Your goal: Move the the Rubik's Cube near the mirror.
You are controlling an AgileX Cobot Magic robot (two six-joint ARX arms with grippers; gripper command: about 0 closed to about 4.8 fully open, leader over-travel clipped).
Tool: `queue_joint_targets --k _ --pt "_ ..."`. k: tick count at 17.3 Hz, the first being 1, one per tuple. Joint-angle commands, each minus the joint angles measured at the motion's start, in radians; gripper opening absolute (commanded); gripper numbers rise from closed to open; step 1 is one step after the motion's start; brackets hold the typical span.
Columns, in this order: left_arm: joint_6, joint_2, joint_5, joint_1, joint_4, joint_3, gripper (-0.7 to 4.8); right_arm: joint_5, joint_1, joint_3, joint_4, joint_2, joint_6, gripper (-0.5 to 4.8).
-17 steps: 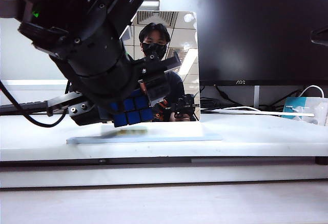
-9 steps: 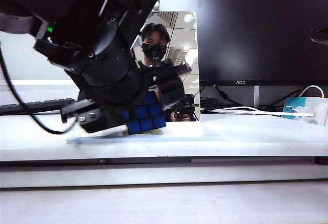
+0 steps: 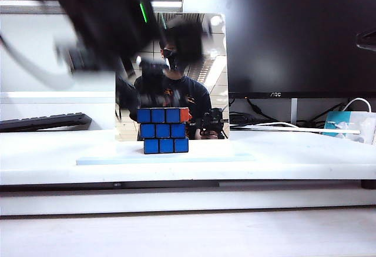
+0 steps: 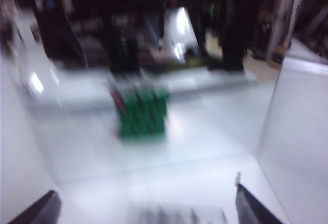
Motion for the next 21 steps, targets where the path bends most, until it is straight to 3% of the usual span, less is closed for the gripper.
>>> queue_joint_targets --k 1,2,4,6,8,9,12,14,17,19,21 --pt "0.275 -0.176 -0.019 -0.009 -0.032 0.005 -0.07 0.002 0.0 -0.005 0.001 0.0 0.003 -0.01" --pt "0.36 -0.274 0.05 -0.012 -0.067 0.005 -0.06 0.003 0.0 -0.005 -0.019 0.0 0.003 -0.01" --pt "0.369 -0.429 0.149 -0.012 -0.153 0.005 -0.05 0.017 0.0 -0.005 -0.051 0.0 0.003 -0.01" --pt "0.365 -0.618 0.33 -0.011 -0.288 0.005 -0.05 0.017 0.001 -0.005 -0.052 0.0 0.003 -0.01" --pt "0.362 -0.92 0.69 -0.011 -0.524 0.005 -0.05 0.017 0.0 -0.005 -0.053 0.0 0.003 -0.01" --pt "0.361 -0.996 0.711 -0.011 -0.574 0.005 -0.05 0.018 0.0 -0.005 -0.053 0.0 0.003 -0.01" --pt "0.316 -1.234 0.611 -0.011 -0.73 0.005 -0.05 0.075 0.002 -0.005 -0.053 0.0 0.004 -0.01" --pt "0.365 -1.406 0.614 -0.011 -0.892 0.005 -0.05 0.111 0.0 -0.005 -0.052 0.0 0.003 -0.01" --pt "0.387 -1.487 0.636 -0.016 -1.078 0.011 -0.05 0.111 0.002 -0.005 -0.053 0.0 0.003 -0.01" --pt "0.388 -1.486 0.579 -0.018 -1.154 0.019 -0.04 0.08 -0.001 -0.005 -0.054 0.0 0.004 0.0" --pt "0.323 -1.484 0.587 -0.018 -1.202 0.015 -0.04 0.079 0.001 -0.005 -0.054 0.0 0.003 0.0"
